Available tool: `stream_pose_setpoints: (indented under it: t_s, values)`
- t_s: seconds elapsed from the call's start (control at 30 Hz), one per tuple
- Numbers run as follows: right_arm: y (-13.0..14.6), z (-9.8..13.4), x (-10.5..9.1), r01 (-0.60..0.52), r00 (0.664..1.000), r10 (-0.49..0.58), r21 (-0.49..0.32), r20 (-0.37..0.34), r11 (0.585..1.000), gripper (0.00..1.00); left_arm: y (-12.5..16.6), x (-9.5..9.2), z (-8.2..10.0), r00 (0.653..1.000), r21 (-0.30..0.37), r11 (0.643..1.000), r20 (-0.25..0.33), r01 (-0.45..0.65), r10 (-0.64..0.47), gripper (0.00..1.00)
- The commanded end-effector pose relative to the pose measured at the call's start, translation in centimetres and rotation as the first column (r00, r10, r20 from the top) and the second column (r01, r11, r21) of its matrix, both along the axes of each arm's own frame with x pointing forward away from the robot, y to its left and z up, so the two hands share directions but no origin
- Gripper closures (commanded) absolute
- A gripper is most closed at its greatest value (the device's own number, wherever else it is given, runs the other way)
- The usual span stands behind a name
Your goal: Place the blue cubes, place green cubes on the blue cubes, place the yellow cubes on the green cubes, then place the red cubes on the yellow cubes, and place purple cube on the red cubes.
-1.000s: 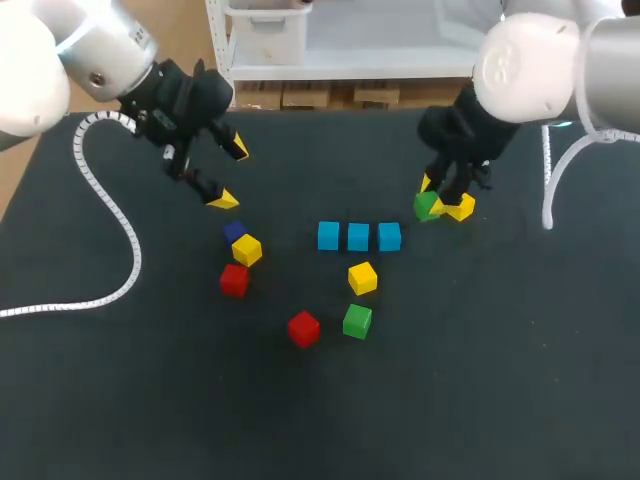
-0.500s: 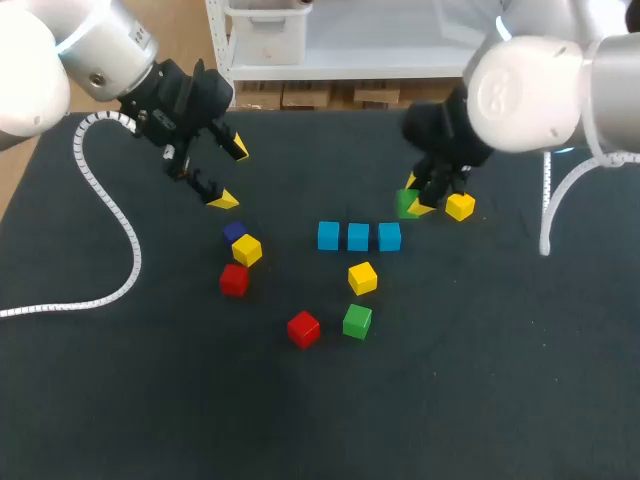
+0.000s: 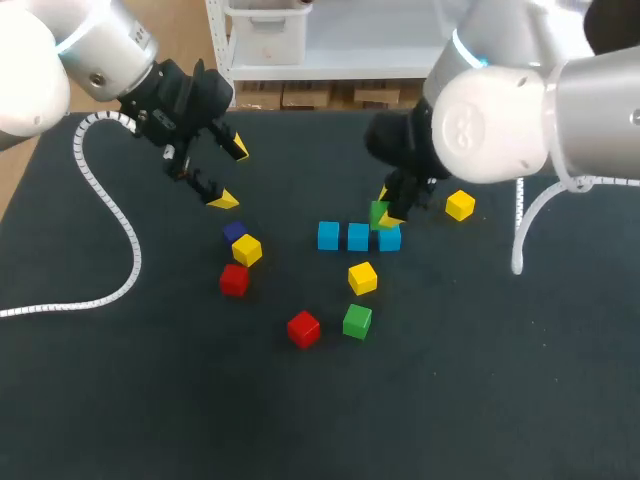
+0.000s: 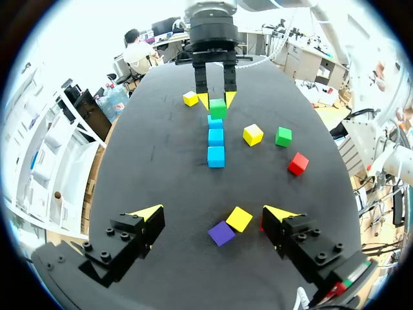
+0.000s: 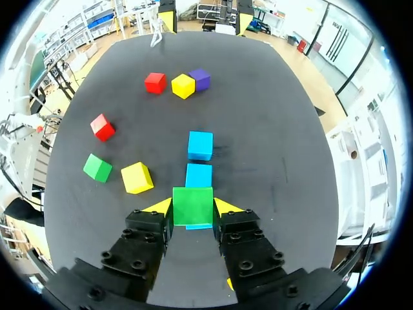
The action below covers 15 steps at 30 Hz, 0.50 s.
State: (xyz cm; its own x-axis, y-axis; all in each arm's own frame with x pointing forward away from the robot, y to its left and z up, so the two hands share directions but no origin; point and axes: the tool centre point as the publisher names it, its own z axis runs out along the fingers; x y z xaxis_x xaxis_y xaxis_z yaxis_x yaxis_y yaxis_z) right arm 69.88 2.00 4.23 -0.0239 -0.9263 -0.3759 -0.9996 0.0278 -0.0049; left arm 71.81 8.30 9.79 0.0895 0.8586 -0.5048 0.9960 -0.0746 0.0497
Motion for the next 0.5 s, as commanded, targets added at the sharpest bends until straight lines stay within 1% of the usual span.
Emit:
stream_pose_setpoints:
  t_s: [0.03, 0.5]
  values:
    - [0.45, -0.34, -0.03, 0.006, 1.0, -0.006, -0.013, 0.001, 1.0, 1.0, 0.07, 0.05, -0.05, 1.0, -0.002, 1.0, 0.001, 0.003, -0.003, 0.0]
    - [0.86, -1.24, 0.5, 0.016, 1.0, -0.017, -0.044, -0.01, 0.999, 1.0, 0.07, 0.05, -0.05, 1.0, -0.002, 1.0, 0.001, 0.003, -0.003, 0.0]
